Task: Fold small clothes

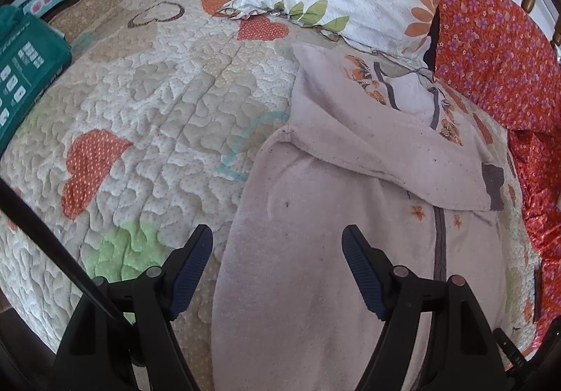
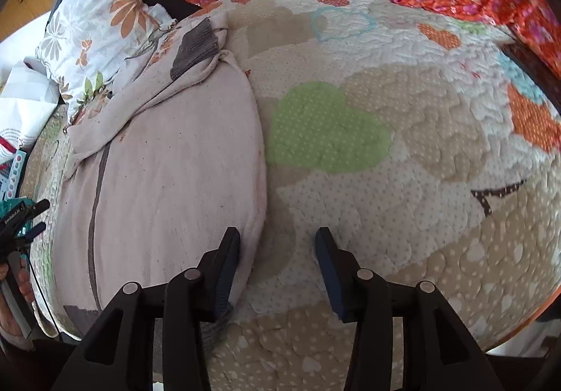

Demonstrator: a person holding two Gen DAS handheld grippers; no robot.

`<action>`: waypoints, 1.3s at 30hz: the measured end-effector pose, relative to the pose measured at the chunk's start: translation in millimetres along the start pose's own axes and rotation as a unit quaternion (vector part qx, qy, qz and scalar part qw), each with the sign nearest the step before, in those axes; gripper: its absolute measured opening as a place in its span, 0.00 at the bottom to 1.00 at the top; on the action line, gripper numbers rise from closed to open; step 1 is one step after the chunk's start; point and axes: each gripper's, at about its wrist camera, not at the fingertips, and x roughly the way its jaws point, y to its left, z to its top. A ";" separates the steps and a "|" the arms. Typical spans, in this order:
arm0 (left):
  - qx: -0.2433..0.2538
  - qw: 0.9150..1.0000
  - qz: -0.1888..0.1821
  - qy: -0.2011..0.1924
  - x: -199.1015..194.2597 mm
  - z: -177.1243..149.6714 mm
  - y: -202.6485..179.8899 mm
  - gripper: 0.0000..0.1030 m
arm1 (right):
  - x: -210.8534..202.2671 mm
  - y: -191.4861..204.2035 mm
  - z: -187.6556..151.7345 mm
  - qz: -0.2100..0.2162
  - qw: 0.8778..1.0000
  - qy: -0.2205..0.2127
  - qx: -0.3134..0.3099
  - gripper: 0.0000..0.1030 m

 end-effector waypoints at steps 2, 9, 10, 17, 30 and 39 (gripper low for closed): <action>-0.017 1.000 -0.005 0.002 -1.1 -1.2 5.8 0.73 | -0.7 -2.0 -1.3 0.004 1.000 -0.001 0.003 0.48; -0.036 0.999 -0.012 -0.008 -4.1 -4.8 12.1 0.73 | 0.4 -8.5 -7.9 0.028 0.999 -0.016 0.014 0.54; -0.035 0.999 -0.013 -0.008 -3.7 -4.9 11.8 0.73 | 0.7 -8.1 -8.4 0.030 0.999 -0.017 0.013 0.55; -0.029 0.999 -0.018 -0.015 -8.2 -3.4 7.9 0.73 | 7.1 11.8 -12.6 0.018 0.999 -0.028 -0.033 0.78; -0.028 0.999 -0.022 -0.026 -16.2 -1.4 5.9 0.73 | 17.8 35.5 -20.6 -0.035 0.994 -0.042 -0.095 0.91; -0.035 0.999 -0.023 -0.028 -17.2 -1.3 8.3 0.73 | 17.8 37.6 -24.3 -0.042 0.993 -0.051 -0.098 0.92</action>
